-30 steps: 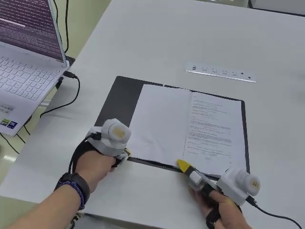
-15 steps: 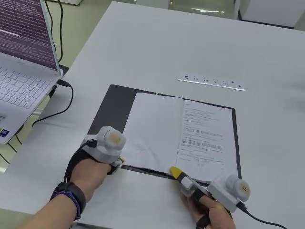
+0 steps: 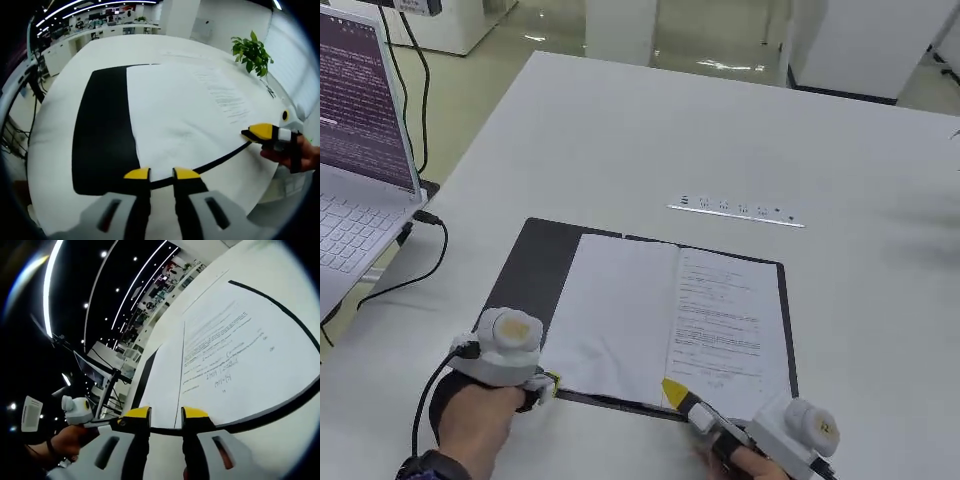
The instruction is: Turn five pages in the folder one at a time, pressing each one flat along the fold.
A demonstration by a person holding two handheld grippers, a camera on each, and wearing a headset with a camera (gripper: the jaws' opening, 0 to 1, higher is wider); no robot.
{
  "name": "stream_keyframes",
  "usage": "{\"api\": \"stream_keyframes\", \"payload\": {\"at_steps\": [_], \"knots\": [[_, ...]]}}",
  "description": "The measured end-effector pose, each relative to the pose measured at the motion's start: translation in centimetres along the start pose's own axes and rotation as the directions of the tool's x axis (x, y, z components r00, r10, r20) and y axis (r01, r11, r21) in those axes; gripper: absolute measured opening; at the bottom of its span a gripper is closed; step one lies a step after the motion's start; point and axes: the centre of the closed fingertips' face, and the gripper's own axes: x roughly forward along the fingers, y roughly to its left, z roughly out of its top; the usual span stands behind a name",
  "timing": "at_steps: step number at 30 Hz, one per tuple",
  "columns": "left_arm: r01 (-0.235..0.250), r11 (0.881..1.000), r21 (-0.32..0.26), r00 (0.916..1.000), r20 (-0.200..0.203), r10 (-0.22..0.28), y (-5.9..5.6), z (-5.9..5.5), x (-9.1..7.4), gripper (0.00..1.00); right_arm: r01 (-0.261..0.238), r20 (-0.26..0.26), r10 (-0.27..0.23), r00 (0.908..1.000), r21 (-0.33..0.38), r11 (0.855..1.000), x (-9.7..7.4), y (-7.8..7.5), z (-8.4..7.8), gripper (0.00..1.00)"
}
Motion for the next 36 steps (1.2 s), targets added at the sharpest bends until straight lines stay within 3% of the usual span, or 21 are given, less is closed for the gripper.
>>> {"api": "stream_keyframes", "payload": {"at_steps": [6, 9, 13, 20, 27, 31, 33, 36], "knots": [[0.0, 1.0, -0.019, 0.999, 0.045, 0.001, -0.5, 0.6, -1.2, 0.18, 0.029, 0.022, -0.03, 0.9993, 0.006, 1.0, -1.6, -0.8, 0.8, 0.26], [0.006, 1.0, -0.011, 0.9988, 0.049, -0.005, -0.9, 0.5, -1.7, 0.19, 0.044, 0.036, -0.044, 0.9984, 0.008, 0.999, -2.3, -1.3, 1.2, 0.28], [0.043, 0.999, -0.005, 0.9961, 0.077, -0.042, -1.9, 0.7, -2.5, 0.25, 0.059, 0.039, -0.058, 0.9976, -0.004, 0.998, -3.7, -1.5, 1.5, 0.3], [0.079, 0.995, 0.067, 0.9902, 0.11, -0.086, -3.3, 1.0, -4.0, 0.33, 0.058, 0.024, -0.056, 0.9982, -0.091, 0.994, -5.7, -2.0, 1.8, 0.36], [0.094, 0.983, 0.159, 0.9868, 0.116, -0.113, -3.8, 0.8, -4.9, 0.4, 0.053, -0.039, -0.064, 0.9972, -0.24, 0.969, -7.2, -2.3, 1.9, 0.4], [0.106, 0.98, 0.168, 0.9851, 0.117, -0.126, -3.9, 0.8, -5.6, 0.43, 0.041, -0.081, -0.074, 0.994, -0.348, 0.936, -8.0, -2.3, 2.6, 0.43], [0.1, 0.977, 0.19, 0.9852, 0.119, -0.124, -3.9, 0.8, -6.1, 0.44, 0.042, -0.082, -0.079, 0.9934, -0.382, 0.923, -8.5, -2.1, 3.2, 0.44], [0.096, 0.976, 0.193, 0.9856, 0.119, -0.121, -3.6, 0.8, -6.5, 0.46, 0.05, -0.053, -0.077, 0.9956, -0.395, 0.917, -9.3, -1.9, 4.3, 0.47]]}}
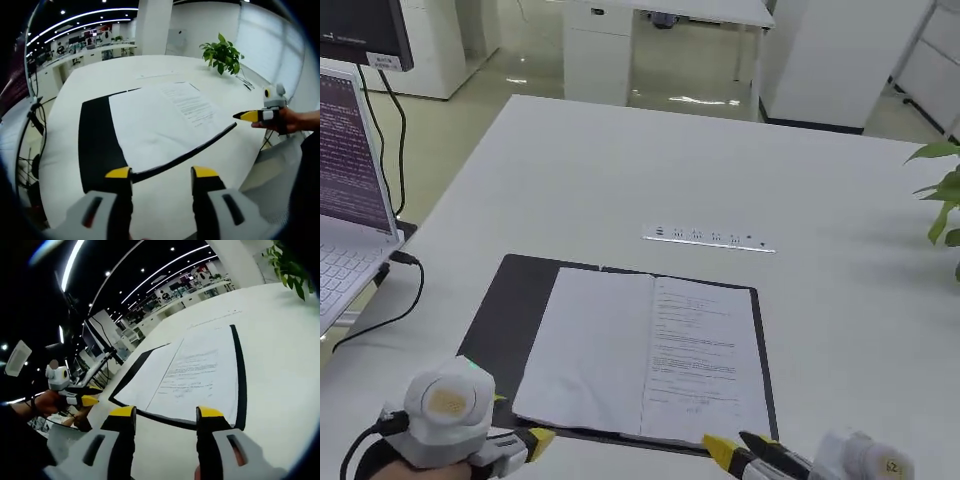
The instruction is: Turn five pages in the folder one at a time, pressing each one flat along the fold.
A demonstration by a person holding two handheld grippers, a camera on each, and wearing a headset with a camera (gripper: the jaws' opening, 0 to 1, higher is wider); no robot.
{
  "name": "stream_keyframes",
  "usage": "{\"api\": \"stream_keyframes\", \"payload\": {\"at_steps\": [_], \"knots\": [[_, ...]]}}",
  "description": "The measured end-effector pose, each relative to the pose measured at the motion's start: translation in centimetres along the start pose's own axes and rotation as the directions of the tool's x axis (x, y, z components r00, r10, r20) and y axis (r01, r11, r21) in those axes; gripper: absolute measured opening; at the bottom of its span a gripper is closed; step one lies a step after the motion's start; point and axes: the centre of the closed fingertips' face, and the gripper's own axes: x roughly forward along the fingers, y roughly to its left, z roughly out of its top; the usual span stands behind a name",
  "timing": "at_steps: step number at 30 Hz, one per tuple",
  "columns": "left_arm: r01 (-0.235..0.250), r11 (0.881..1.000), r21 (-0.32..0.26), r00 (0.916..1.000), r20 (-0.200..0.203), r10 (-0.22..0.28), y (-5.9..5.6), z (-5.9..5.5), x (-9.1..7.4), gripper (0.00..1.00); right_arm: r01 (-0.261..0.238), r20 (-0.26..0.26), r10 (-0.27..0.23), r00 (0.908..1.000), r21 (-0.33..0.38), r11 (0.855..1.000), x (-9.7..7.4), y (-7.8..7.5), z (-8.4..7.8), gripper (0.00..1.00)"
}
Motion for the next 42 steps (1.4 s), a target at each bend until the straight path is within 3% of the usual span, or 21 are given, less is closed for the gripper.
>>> {"api": "stream_keyframes", "payload": {"at_steps": [6, 12, 20, 27, 42], "knots": [[-0.004, 1.0, 0.029, 0.9998, 0.019, 0.004, -0.5, 0.4, -1.2, 0.48, 0.022, 0.014, -0.021, 0.9997, -0.059, 0.998, -1.5, -0.1, 0.7, 0.51], [-0.002, 0.998, 0.062, 0.9987, 0.051, -0.001, -1.2, 0.6, -2.4, 0.52, 0.026, -0.021, -0.029, 0.9994, -0.136, 0.99, -2.6, 0.5, 0.2, 0.54], [0.018, 0.998, 0.058, 0.9978, 0.063, -0.022, -2.0, -0.3, -2.9, 0.62, 0.021, -0.043, -0.03, 0.9986, -0.2, 0.979, -3.3, 1.1, -0.3, 0.56], [0.02, 0.999, 0.034, 0.996, 0.086, -0.023, -2.1, -0.1, -3.0, 0.67, 0.006, -0.04, -0.014, 0.9991, -0.202, 0.979, -3.4, 1.3, -0.2, 0.59], [0.046, 0.997, 0.06, 0.9943, 0.093, -0.052, -2.9, 0.7, -2.7, 0.68, 0.025, -0.03, -0.03, 0.9991, -0.156, 0.988, -3.9, 0.5, -0.3, 0.6]]}}
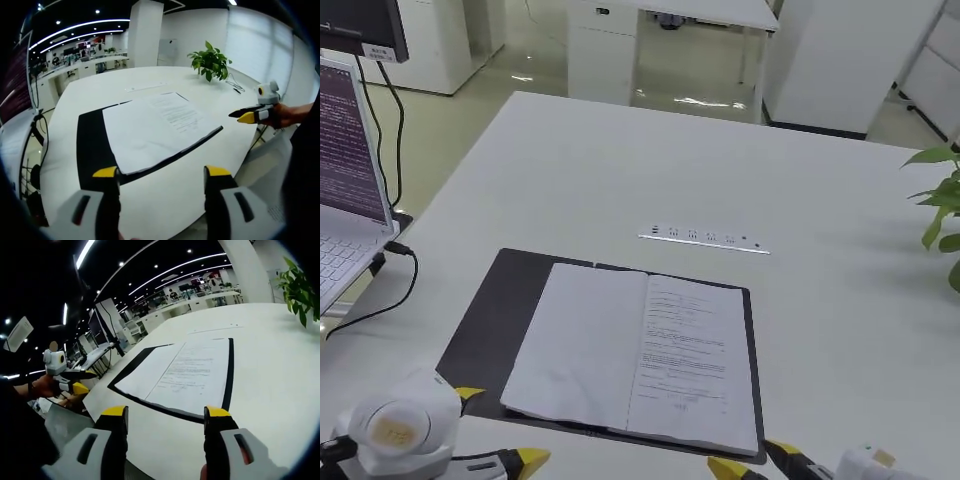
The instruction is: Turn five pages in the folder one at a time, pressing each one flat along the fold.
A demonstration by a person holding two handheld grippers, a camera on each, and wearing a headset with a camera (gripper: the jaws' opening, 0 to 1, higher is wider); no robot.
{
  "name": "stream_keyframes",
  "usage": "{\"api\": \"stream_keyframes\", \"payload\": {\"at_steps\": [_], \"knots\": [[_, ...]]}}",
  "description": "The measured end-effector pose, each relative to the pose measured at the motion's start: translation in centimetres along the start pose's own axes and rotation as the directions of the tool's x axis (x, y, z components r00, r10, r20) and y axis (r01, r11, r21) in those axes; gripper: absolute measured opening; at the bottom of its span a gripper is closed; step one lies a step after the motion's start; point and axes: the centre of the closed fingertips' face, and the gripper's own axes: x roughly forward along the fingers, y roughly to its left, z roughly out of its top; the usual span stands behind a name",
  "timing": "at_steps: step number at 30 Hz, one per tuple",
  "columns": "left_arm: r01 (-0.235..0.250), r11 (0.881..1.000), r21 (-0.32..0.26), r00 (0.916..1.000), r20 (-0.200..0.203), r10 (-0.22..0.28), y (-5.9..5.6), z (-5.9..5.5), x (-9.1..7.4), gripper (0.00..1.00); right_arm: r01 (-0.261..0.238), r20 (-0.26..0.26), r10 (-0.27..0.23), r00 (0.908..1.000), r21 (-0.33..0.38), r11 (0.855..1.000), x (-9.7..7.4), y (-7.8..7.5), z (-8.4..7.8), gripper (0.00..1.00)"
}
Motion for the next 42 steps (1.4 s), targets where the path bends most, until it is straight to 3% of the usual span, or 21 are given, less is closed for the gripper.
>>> {"api": "stream_keyframes", "payload": {"at_steps": [8, 17, 26, 34, 39, 42], "knots": [[0.029, 0.999, 0.028, 0.9995, -0.014, -0.028, -0.8, 0.2, 0.6, 0.67, 0.012, -0.002, -0.012, 0.9999, 0.015, 1.0, -0.4, -0.5, -0.5, 0.6], [0.056, 0.997, 0.046, 0.9984, -0.012, -0.056, -1.7, 1.3, 1.5, 0.66, 0.025, 0.006, -0.025, 0.9997, 0.033, 0.999, -0.9, -1.0, -0.6, 0.6], [0.144, 0.982, 0.121, 0.9895, -0.03, -0.142, -5.1, 3.1, 4.4, 0.65, 0.034, 0.006, -0.034, 0.9994, 0.058, 0.998, -1.7, -1.7, -0.8, 0.59], [0.232, 0.96, 0.159, 0.9727, -0.039, -0.229, -8.2, 4.6, 7.5, 0.63, 0.051, 0.023, -0.053, 0.9983, 0.075, 0.996, -2.5, -2.8, -0.2, 0.59], [0.27, 0.95, 0.158, 0.9628, -0.03, -0.269, -9.5, 5.4, 9.1, 0.63, 0.062, 0.022, -0.063, 0.9977, 0.065, 0.996, -2.8, -3.1, 0.1, 0.6], [0.288, 0.937, 0.196, 0.9577, -0.046, -0.284, -10.2, 5.6, 10.2, 0.63, 0.072, 0.025, -0.074, 0.997, 0.071, 0.995, -3.1, -3.5, 0.2, 0.6]]}}
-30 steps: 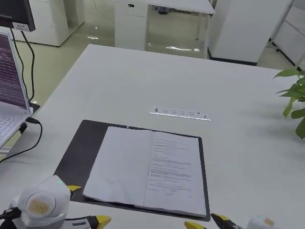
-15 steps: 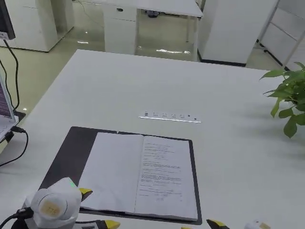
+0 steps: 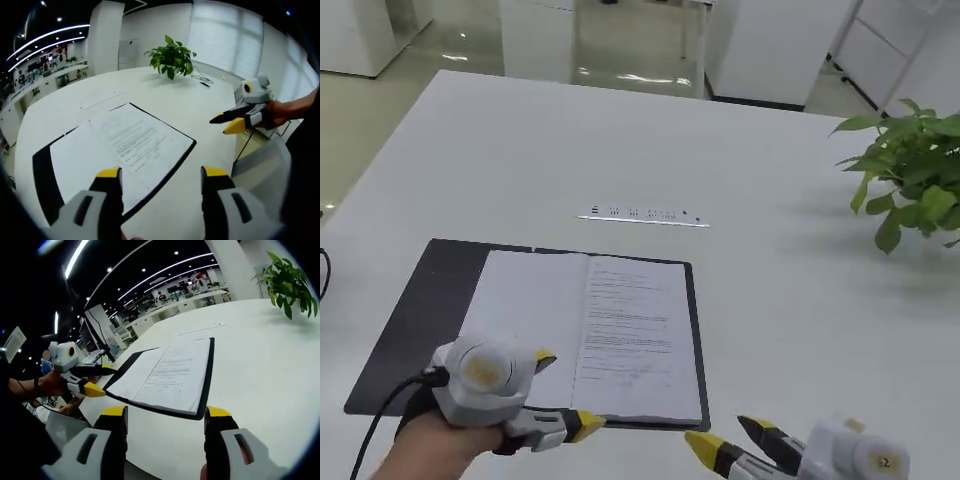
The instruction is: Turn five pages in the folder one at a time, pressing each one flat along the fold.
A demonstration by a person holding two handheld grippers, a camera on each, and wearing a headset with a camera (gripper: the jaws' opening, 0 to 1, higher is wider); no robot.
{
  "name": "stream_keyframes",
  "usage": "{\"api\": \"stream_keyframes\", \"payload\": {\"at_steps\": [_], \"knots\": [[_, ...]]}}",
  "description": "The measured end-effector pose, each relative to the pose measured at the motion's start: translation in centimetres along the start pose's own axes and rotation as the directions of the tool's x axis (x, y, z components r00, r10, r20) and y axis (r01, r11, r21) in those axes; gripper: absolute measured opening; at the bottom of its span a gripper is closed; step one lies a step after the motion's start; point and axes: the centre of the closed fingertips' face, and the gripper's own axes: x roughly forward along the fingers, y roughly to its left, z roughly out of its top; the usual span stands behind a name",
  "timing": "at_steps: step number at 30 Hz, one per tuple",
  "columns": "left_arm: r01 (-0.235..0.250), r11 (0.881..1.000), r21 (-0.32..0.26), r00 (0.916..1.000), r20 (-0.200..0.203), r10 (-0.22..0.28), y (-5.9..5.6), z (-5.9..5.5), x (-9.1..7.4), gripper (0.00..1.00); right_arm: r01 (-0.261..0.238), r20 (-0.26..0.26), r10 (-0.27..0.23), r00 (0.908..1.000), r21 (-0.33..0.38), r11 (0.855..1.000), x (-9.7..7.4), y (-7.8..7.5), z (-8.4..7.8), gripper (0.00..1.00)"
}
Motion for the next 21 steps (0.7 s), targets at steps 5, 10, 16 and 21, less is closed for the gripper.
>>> {"api": "stream_keyframes", "payload": {"at_steps": [5, 10, 16, 21], "knots": [[0.021, 1.0, 0.012, 0.9998, 0.001, -0.021, 0.0, 1.0, 2.3, 0.62, 0.01, -0.002, -0.01, 0.9999, 0.008, 1.0, -0.3, -0.3, -0.1, 0.61], [0.017, 1.0, 0.013, 0.9998, 0.008, -0.017, -0.1, 1.8, 4.4, 0.61, 0.01, -0.01, -0.01, 0.9999, 0.022, 1.0, -0.6, -0.3, -0.6, 0.6], [0.021, 0.999, 0.024, 0.9997, -0.012, -0.021, -0.9, 1.6, 6.8, 0.6, 0.01, -0.019, -0.009, 0.9998, 0.038, 0.999, -0.8, -0.4, -0.9, 0.58], [0.019, 1.0, 0.0, 0.9998, -0.011, -0.019, -1.3, 1.7, 8.4, 0.59, 0.012, -0.017, -0.011, 0.9998, 0.045, 0.999, -0.6, -0.6, -0.9, 0.58]]}}
